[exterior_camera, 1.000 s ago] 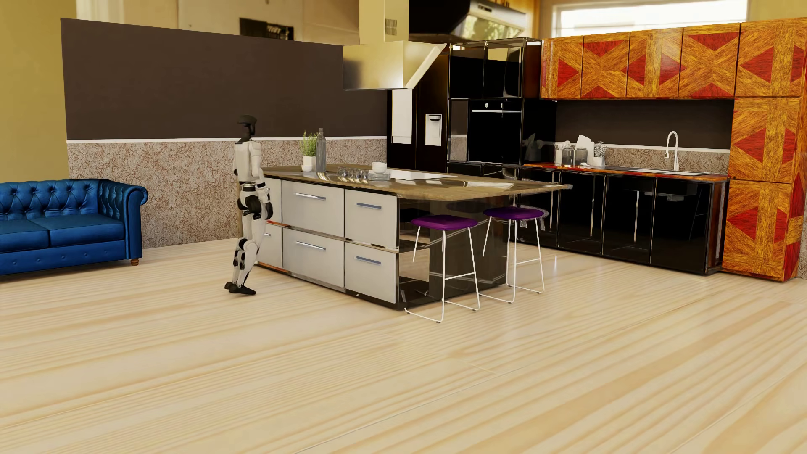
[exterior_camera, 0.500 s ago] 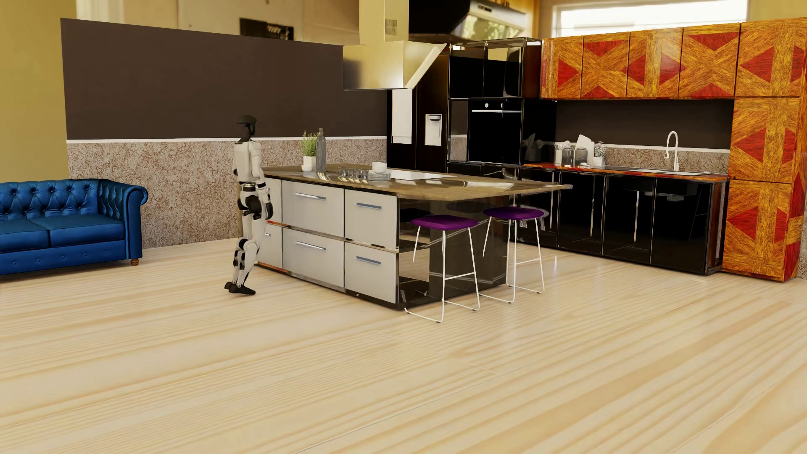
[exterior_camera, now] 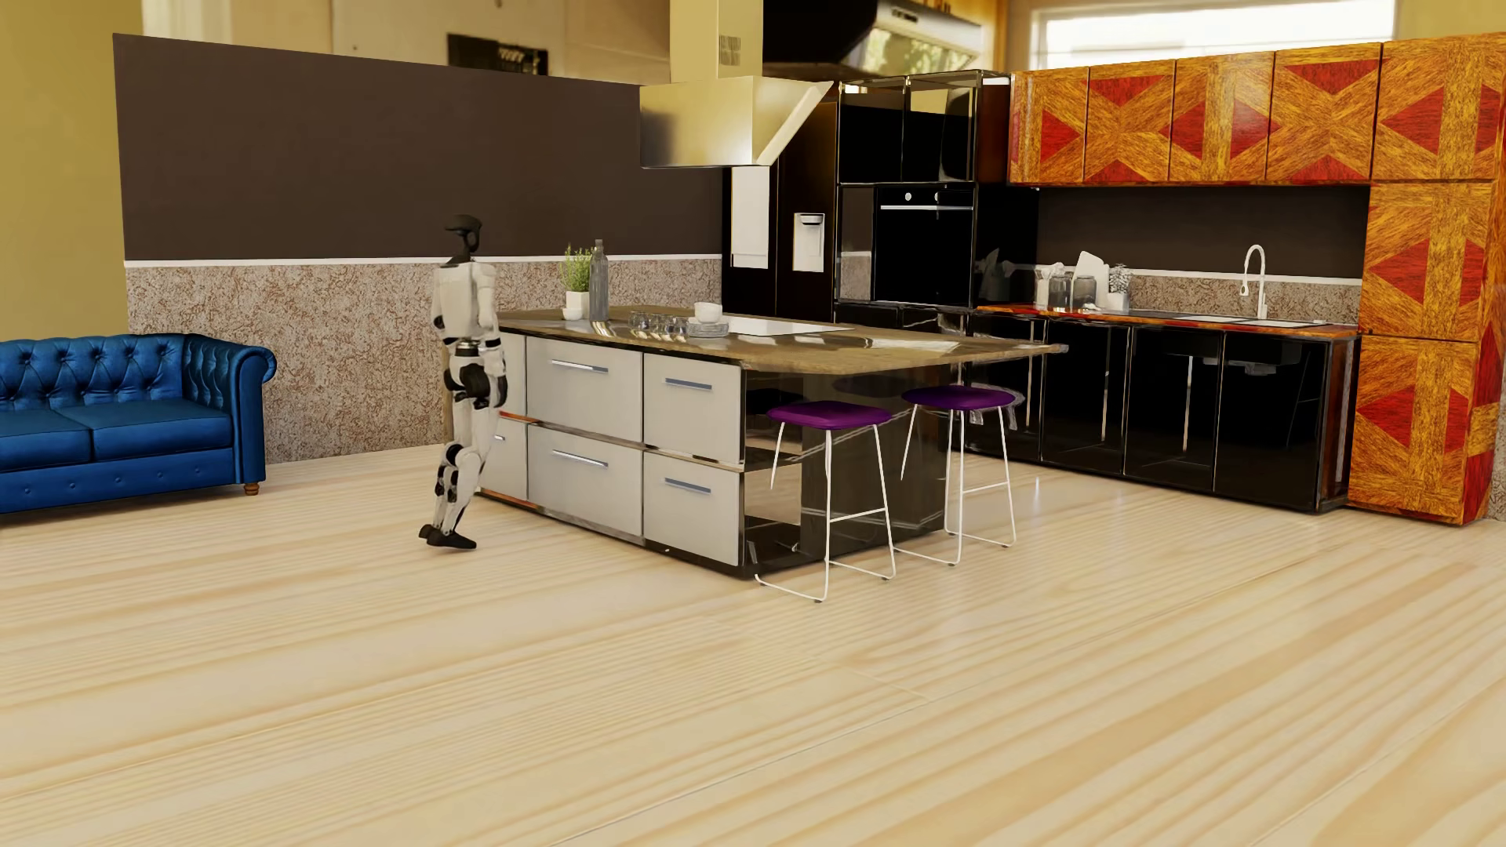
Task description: Go to corner
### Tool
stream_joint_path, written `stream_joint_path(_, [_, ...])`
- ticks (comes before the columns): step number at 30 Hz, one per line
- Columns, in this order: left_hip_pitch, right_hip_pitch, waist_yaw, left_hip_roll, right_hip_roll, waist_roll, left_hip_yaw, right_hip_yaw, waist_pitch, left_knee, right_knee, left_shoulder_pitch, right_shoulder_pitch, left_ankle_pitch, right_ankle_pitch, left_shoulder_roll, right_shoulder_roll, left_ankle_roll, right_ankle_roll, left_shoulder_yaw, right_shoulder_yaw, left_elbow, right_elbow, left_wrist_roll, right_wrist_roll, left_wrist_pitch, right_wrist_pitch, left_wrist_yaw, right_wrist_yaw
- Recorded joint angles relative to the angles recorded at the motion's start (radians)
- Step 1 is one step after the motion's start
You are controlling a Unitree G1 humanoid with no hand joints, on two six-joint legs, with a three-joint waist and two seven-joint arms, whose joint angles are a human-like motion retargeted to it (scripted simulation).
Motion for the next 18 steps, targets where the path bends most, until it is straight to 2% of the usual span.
stream_joint_path(3, [-0.011, -0.017, 0.03, -0.019, -0.019, -0.029, 0.0, 0.0, 0.009, -0.001, 0.012, -0.012, 0.0, 0.001, -0.002, 0.013, 0.001, 0.0, 0.0, 0.002, -0.024, -0.001, -0.019, 0.0, 0.0, 0.0, 0.0, 0.0, 0.0])
stream_joint_path(18, [-0.014, 0.002, 0.049, -0.016, -0.018, -0.038, 0.0, 0.0, 0.008, 0.008, -0.004, -0.014, -0.002, -0.016, 0.0, 0.017, 0.0, 0.0, 0.0, -0.002, -0.017, 0.006, -0.04, 0.0, 0.0, 0.0, 0.0, 0.0, 0.0])
